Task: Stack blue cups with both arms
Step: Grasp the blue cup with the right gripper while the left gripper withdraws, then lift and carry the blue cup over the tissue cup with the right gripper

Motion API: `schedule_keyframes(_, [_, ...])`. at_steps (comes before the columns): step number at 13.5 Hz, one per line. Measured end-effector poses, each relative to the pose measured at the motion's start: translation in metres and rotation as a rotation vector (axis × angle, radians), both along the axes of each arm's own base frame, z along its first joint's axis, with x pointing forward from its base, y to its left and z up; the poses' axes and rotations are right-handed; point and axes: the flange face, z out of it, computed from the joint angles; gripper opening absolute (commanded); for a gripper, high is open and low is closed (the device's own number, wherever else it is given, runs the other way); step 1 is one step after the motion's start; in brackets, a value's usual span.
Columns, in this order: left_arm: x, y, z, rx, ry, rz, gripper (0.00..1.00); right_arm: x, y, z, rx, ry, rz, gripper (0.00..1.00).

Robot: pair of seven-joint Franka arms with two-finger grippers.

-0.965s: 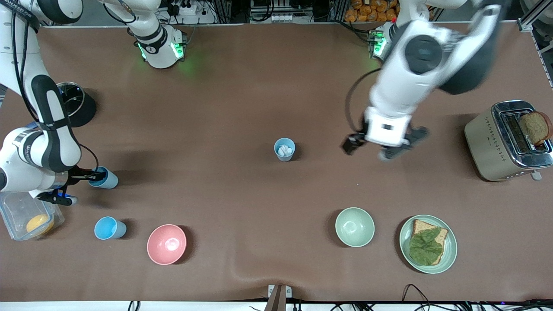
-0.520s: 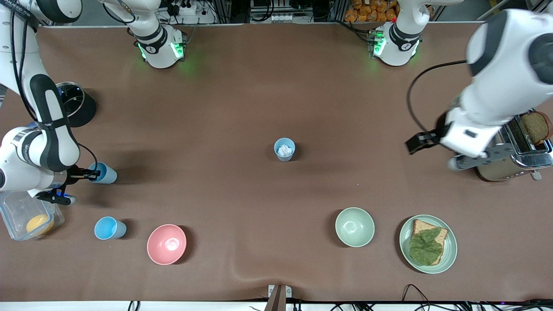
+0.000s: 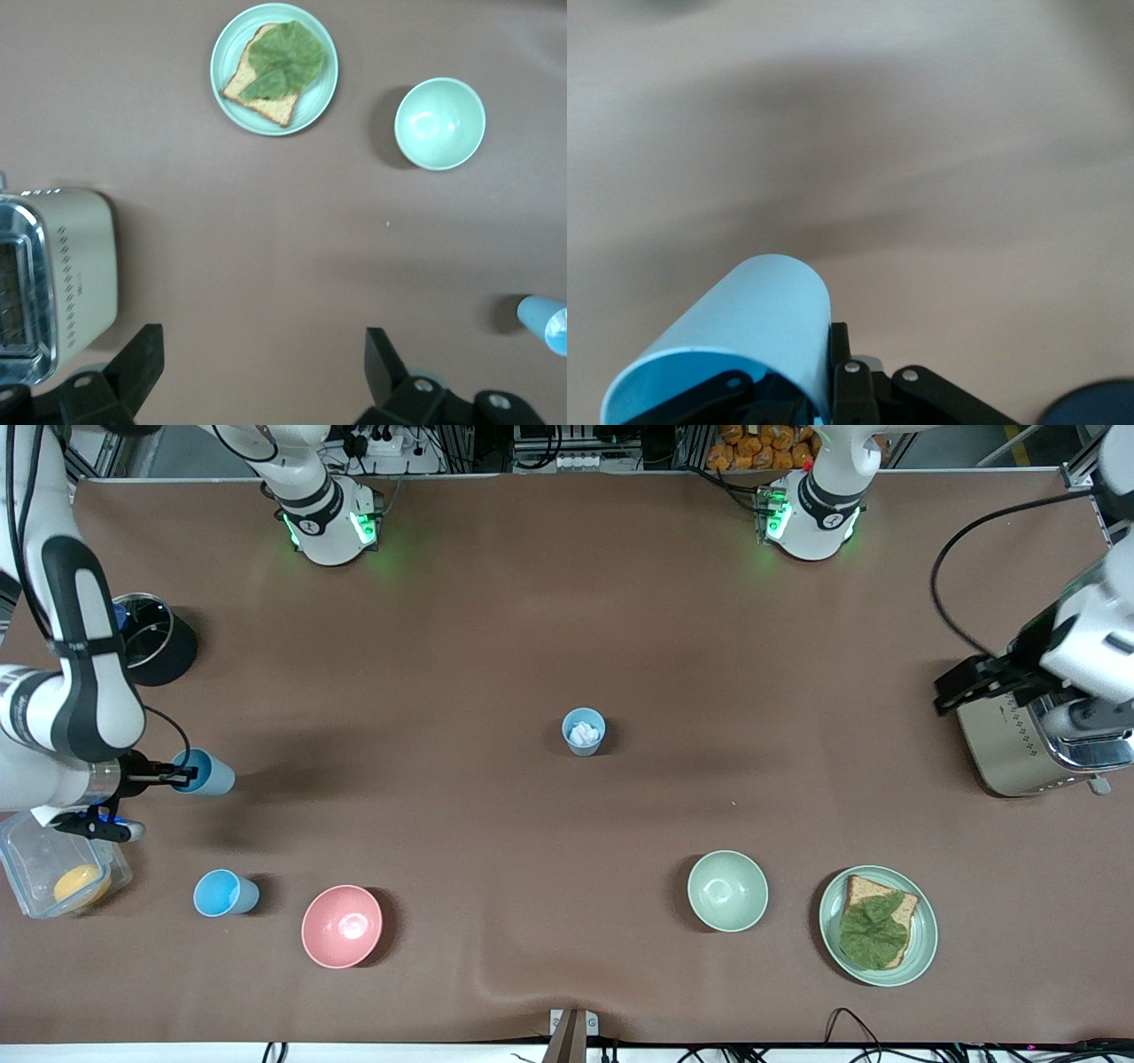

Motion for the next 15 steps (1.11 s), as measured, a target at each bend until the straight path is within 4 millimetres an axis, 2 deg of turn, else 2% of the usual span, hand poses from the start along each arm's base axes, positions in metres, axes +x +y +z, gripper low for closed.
schedule_keyframes(1, [-0.005, -0.002, 0.003, 0.002, 0.008, -0.004, 1.0, 0.002, 0.035, 0.019, 0.004, -0.001, -0.013, 0.0])
schedule_keyframes(2, [-0.009, -0.005, 0.005, 0.005, 0.015, -0.009, 1.0, 0.005, 0.078, 0.035, -0.008, -0.007, -0.033, 0.0])
schedule_keyframes(3, [-0.013, -0.006, 0.004, 0.007, 0.023, -0.01, 1.0, 0.005, 0.118, 0.044, -0.021, -0.011, -0.059, 0.0])
schedule_keyframes(5, [-0.018, -0.003, 0.003, 0.01, 0.03, -0.005, 1.0, 0.001, 0.195, 0.049, -0.02, -0.001, -0.142, 0.0])
schedule_keyframes(6, [-0.019, -0.002, 0.002, 0.011, 0.033, -0.002, 1.0, -0.002, 0.225, 0.049, -0.005, 0.006, -0.179, 0.0])
schedule_keyframes(10, [-0.019, -0.005, 0.001, 0.011, 0.035, -0.008, 1.0, -0.014, 0.311, 0.06, 0.005, 0.0, -0.312, 0.0])
schedule_keyframes(12, [-0.019, -0.005, 0.002, 0.011, 0.033, -0.009, 1.0, -0.027, 0.369, 0.061, -0.01, -0.03, -0.373, 0.0])
schedule_keyframes(15, [-0.019, -0.005, 0.002, 0.004, 0.031, -0.007, 1.0, -0.058, 0.455, 0.046, -0.031, -0.052, -0.453, 0.0])
